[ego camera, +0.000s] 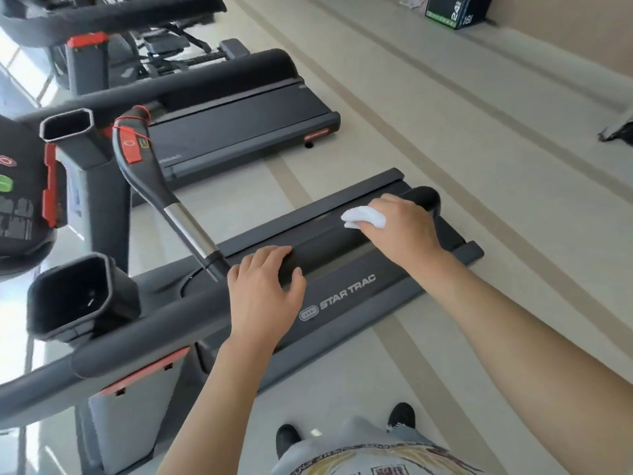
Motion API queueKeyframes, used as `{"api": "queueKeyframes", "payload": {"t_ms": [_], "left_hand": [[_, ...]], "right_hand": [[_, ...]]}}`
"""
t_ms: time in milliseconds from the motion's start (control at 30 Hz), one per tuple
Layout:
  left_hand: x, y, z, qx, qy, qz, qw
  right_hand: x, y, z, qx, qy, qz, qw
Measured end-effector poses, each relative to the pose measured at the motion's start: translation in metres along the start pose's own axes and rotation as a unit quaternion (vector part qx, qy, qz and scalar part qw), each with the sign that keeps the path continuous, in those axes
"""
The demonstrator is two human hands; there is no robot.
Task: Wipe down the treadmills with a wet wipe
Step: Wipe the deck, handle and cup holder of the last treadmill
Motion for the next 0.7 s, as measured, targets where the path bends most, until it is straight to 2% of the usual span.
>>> {"api": "queueKeyframes", "payload": {"t_ms": [167, 400, 700], "left_hand": [[-0.087, -0.022, -0.045, 0.023, 0.03, -0.039, 0.999], [-0.214, -0.051, -0.111, 0.056, 0.099, -0.085, 0.99], [-0.34, -0.09, -0.178, 0.122, 0.099, -0.176, 0.972]], "right_hand": [[-0.076, 0.008, 0.034, -0.005, -0.033, -0.038, 0.999], [-0.205, 0.04, 0.08, -0.043, -0.052, -0.146, 0.987], [-0.331, 0.071, 0.141, -0.123, -0.076, -0.241, 0.96]]}}
Point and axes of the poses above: each hand's wrist, its own y-axis away from the middle knuckle, its own z-axis out of the back of the hand, x = y × z, the point moved 1 cm from there along -y, towards the middle knuckle, and after that the axes turned 3 degrees about z, right-handed, at the moved point
